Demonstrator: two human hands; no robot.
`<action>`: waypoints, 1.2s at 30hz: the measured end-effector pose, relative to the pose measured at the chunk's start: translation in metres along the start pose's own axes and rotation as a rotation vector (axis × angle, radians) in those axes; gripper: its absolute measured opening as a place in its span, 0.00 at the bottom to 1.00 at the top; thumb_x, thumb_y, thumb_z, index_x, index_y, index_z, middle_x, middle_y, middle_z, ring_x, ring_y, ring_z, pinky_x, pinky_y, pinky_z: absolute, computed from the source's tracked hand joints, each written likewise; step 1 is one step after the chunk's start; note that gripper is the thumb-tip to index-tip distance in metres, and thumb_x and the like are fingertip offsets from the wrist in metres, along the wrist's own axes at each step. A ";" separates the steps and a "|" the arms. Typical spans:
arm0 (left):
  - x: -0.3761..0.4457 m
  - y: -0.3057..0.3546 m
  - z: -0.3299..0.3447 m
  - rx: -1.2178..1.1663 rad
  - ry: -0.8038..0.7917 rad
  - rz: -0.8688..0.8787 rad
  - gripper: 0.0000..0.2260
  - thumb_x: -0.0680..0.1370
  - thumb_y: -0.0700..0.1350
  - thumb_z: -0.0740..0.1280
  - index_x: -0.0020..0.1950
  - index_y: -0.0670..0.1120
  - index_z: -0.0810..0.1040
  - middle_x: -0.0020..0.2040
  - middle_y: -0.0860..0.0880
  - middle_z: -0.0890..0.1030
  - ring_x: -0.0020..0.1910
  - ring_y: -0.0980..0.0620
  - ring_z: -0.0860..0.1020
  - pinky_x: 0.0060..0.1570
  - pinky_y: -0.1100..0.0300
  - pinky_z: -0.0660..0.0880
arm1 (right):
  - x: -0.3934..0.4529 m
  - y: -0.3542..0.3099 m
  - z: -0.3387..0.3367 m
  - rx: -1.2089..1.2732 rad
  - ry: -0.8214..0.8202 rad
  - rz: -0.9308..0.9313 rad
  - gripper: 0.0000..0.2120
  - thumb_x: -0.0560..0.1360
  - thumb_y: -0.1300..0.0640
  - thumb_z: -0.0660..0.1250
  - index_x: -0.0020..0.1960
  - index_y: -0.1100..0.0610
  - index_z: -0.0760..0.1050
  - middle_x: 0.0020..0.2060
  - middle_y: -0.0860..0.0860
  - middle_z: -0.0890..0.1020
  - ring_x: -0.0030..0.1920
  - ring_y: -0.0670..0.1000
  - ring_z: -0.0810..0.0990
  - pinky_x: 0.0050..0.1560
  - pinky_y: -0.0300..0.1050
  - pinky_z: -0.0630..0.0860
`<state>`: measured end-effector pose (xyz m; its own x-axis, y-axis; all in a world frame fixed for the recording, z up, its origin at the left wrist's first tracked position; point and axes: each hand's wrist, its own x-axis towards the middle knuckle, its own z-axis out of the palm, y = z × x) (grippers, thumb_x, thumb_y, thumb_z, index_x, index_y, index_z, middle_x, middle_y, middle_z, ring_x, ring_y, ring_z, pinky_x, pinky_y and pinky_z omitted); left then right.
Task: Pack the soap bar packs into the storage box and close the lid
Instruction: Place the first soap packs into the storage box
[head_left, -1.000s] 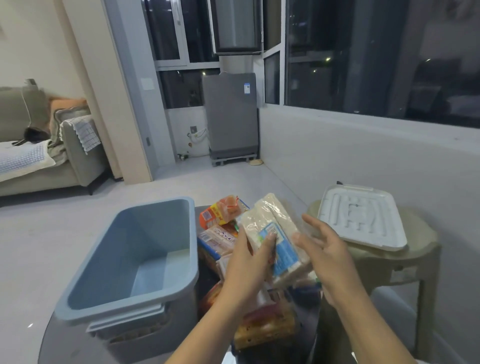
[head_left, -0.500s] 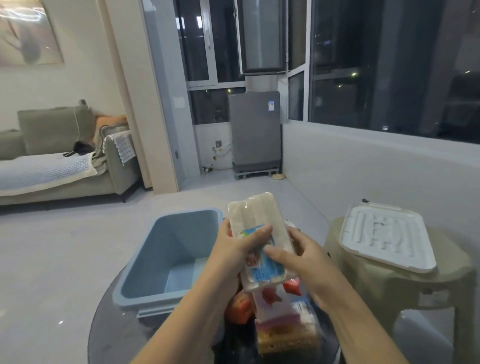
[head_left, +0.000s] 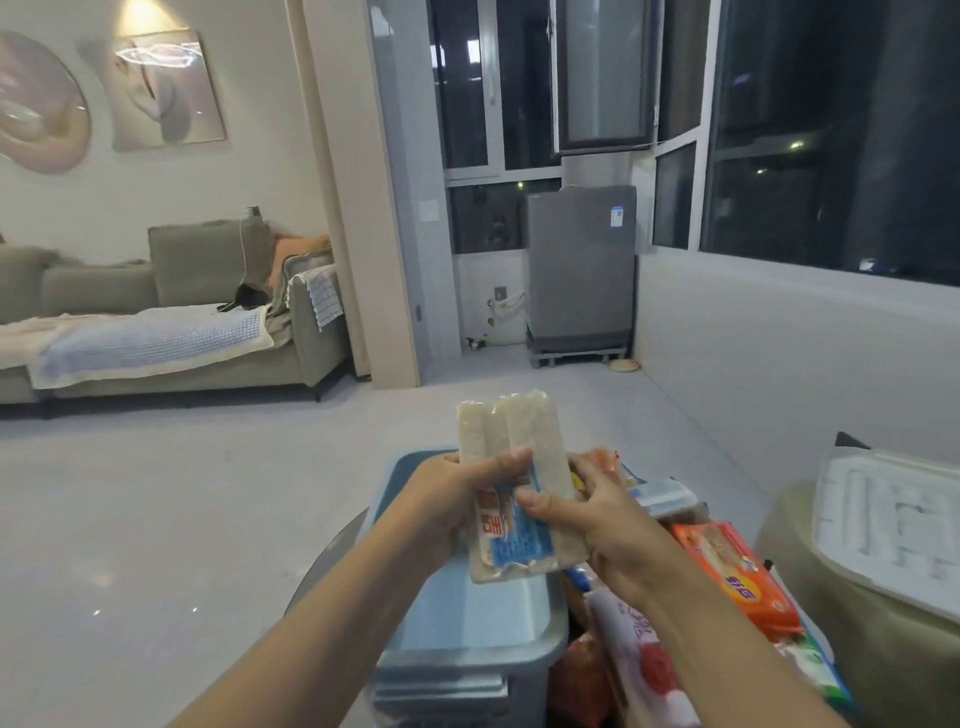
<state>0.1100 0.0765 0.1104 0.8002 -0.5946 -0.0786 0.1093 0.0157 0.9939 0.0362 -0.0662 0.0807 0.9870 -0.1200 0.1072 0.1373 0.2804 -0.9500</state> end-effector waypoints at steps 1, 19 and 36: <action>0.003 0.001 -0.003 -0.007 0.003 0.005 0.25 0.60 0.50 0.77 0.50 0.36 0.81 0.46 0.37 0.85 0.42 0.41 0.84 0.43 0.51 0.82 | 0.006 -0.001 0.001 0.007 -0.016 0.016 0.33 0.59 0.61 0.77 0.61 0.57 0.69 0.43 0.54 0.86 0.46 0.56 0.85 0.38 0.45 0.81; 0.039 -0.020 -0.033 0.028 -0.099 0.011 0.16 0.70 0.47 0.73 0.53 0.40 0.83 0.54 0.38 0.84 0.50 0.41 0.83 0.47 0.54 0.81 | 0.047 0.012 -0.006 -0.091 -0.011 -0.002 0.38 0.57 0.59 0.78 0.64 0.53 0.66 0.42 0.50 0.86 0.44 0.54 0.86 0.40 0.46 0.82; 0.045 -0.015 -0.053 0.267 0.184 -0.206 0.17 0.72 0.55 0.70 0.45 0.41 0.84 0.42 0.42 0.87 0.40 0.45 0.85 0.51 0.52 0.79 | 0.049 0.027 -0.007 -0.425 -0.034 -0.055 0.10 0.70 0.57 0.73 0.43 0.41 0.80 0.42 0.37 0.85 0.47 0.36 0.82 0.46 0.29 0.77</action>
<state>0.1757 0.0917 0.0878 0.8725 -0.4093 -0.2668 0.1402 -0.3135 0.9392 0.0875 -0.0715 0.0585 0.9823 -0.0907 0.1640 0.1500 -0.1440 -0.9781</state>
